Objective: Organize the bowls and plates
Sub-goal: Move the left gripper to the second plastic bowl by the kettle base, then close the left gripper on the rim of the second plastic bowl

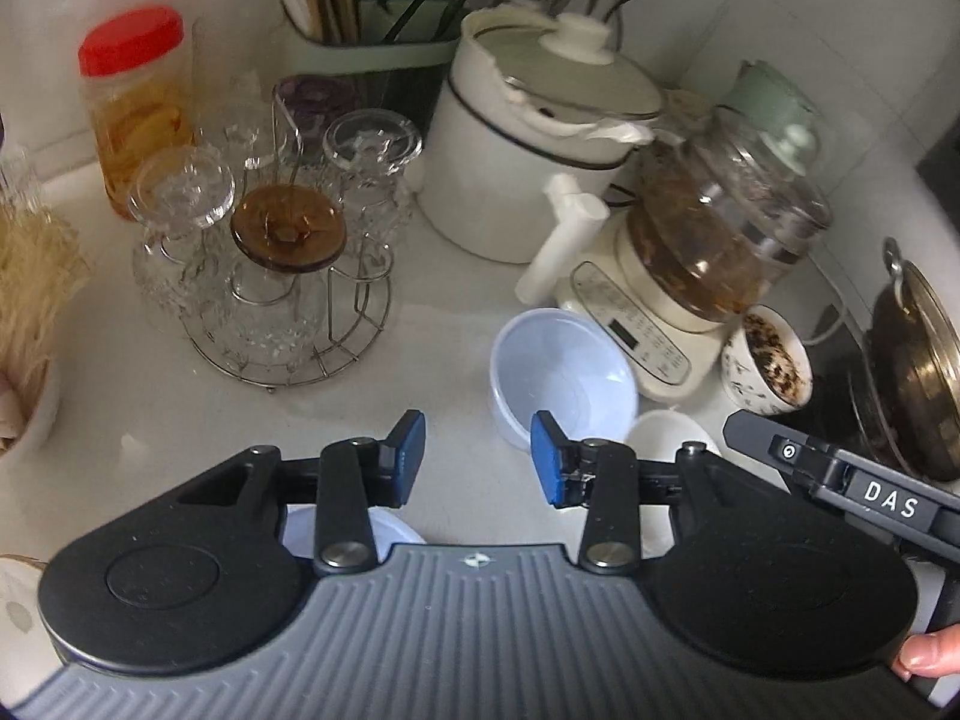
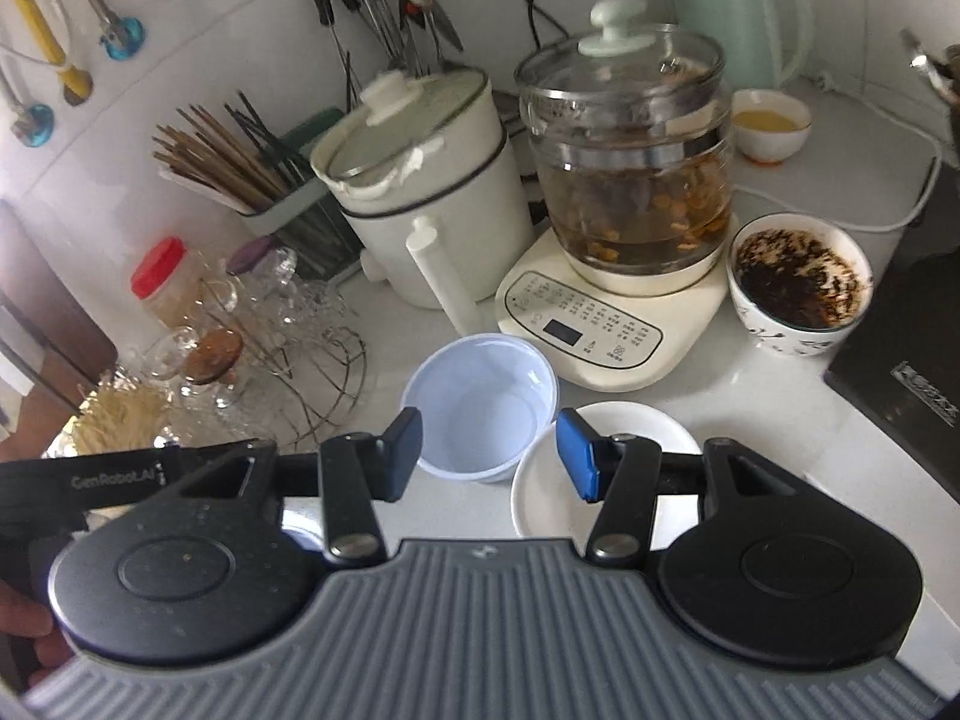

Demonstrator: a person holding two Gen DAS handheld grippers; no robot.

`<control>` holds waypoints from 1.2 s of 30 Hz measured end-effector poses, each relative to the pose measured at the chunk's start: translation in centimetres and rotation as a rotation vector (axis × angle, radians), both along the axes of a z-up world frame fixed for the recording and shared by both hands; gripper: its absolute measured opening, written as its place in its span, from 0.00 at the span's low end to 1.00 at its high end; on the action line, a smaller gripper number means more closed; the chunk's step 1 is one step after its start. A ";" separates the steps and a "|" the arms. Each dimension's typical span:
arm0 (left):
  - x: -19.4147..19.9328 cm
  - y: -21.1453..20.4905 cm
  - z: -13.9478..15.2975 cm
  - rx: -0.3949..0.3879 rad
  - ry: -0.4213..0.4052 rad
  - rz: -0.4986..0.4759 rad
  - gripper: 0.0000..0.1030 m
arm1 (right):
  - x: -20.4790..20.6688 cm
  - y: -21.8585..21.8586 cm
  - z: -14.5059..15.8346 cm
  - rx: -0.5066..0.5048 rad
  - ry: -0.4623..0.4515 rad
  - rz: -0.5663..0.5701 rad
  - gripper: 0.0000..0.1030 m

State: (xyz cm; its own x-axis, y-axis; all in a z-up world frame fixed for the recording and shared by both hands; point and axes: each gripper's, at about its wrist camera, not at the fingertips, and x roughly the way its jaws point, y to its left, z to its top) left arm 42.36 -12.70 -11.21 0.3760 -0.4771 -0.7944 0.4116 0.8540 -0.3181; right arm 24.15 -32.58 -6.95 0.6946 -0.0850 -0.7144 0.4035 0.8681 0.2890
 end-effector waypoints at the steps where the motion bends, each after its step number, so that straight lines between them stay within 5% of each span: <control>1: 0.5 -0.2 -0.4 -0.001 0.011 0.008 0.43 | 0.7 -0.4 -0.4 0.003 0.011 0.004 0.51; 17: 5.0 -5.9 -5.7 -0.040 0.186 0.056 0.42 | 7.3 -4.5 -5.5 0.081 0.179 0.102 0.44; 36: 8.3 -7.8 -8.0 0.017 0.237 0.020 0.11 | 10.8 -5.4 -8.3 0.054 0.252 0.145 0.28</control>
State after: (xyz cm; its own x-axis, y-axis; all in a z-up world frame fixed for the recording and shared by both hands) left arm 50.61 -20.48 -19.20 0.1874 -0.4570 -0.8695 0.3106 0.8673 -0.3889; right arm 34.98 -37.97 -15.29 0.4964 0.0450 -0.8669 0.3412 0.9082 0.2425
